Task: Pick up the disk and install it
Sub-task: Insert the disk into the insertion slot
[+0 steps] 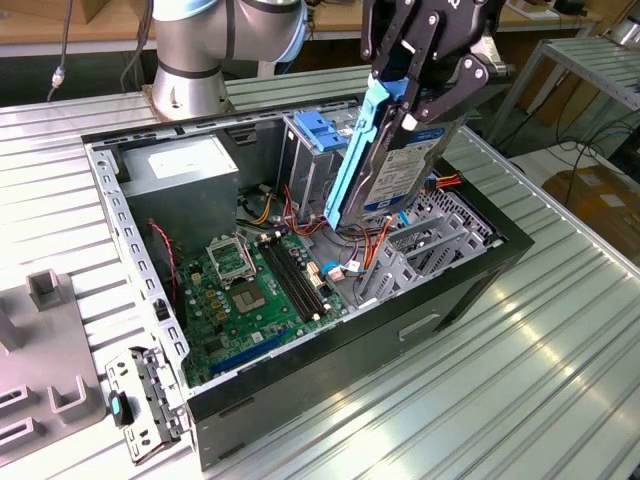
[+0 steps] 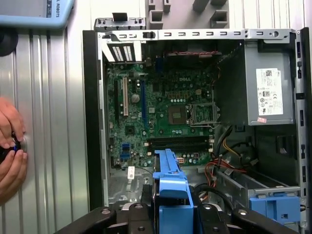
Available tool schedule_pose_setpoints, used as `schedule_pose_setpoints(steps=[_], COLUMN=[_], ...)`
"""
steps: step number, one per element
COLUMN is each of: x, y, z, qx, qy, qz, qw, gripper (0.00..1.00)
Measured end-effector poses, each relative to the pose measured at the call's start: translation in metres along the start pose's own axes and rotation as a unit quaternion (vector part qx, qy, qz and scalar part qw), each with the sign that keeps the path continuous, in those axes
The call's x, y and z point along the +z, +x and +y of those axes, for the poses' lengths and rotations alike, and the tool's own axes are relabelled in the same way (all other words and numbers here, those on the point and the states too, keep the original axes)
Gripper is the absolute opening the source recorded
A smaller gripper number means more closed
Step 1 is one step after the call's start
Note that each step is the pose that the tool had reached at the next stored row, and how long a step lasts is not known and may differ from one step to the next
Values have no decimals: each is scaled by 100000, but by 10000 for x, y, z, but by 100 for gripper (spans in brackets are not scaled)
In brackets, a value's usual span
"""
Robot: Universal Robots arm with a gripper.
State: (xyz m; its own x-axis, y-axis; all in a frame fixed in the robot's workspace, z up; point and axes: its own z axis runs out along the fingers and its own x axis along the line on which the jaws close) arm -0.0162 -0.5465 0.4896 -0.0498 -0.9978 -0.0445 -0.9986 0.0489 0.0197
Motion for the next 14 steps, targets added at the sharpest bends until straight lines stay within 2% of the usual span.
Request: schedule_pose_setpoints(steps=[1, 2, 5, 6, 14], x=[6, 11, 21, 23, 23], y=[-3, -4, -6, -6, -6], z=[-61, -95, -150, -155, -157], qx=[6, 6, 5, 9, 9], qy=[1, 2, 9, 11, 13], qz=[41, 69, 209, 279, 291], qw=[100000, 100000, 100000, 100000, 100000], gripper=[37, 37, 37, 37, 37])
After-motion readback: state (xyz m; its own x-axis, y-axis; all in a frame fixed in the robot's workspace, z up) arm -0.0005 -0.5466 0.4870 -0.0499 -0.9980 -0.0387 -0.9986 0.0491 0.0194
